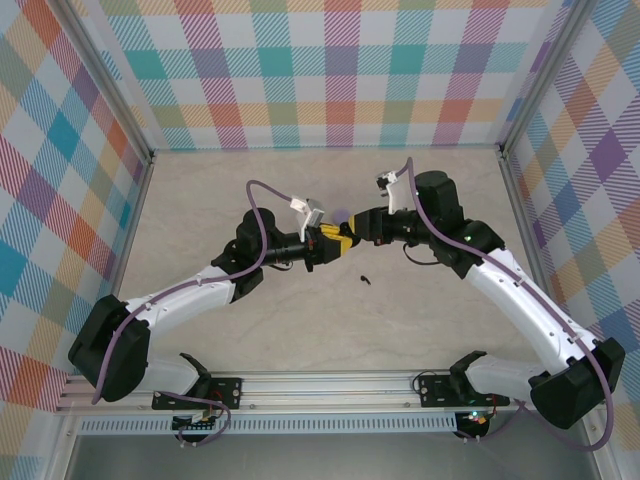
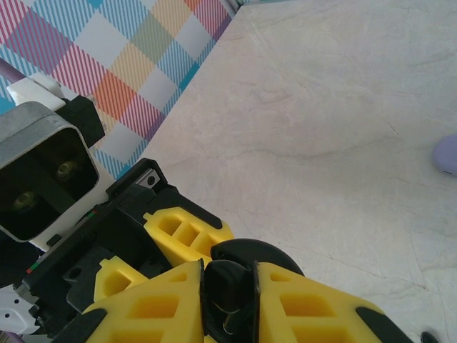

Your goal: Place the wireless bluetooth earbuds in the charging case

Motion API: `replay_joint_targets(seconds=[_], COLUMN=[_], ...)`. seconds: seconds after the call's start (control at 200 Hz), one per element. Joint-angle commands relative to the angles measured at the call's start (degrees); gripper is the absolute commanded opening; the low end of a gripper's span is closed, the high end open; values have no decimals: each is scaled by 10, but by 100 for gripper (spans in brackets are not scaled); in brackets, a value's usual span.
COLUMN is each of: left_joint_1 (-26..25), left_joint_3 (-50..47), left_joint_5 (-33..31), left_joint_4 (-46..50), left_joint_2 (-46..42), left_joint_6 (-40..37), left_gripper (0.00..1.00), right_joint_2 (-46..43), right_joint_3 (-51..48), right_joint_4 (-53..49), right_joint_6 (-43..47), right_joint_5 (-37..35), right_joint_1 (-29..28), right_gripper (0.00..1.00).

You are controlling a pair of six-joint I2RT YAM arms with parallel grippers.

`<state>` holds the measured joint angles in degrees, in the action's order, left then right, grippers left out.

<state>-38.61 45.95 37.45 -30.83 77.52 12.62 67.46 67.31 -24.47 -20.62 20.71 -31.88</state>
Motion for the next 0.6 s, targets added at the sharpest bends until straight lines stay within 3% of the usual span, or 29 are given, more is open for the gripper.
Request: replay_joint_targets(seconds=[0.0,0.595], left_joint_1=[-9,-9], left_joint_3=[16,15], left_joint_5=[0,-9], left_joint_4=[-27,-33], left_joint_2=[-6,-14], left_joint_6=[5,16], left_gripper=[8,8], right_joint_2=[1,5], right_joint_3=[20,14], right_joint_4=[10,3], right_joint_6=[5,10], right_joint_5=[12,7], right_joint_1=[-4,-5], right_gripper=[22,22])
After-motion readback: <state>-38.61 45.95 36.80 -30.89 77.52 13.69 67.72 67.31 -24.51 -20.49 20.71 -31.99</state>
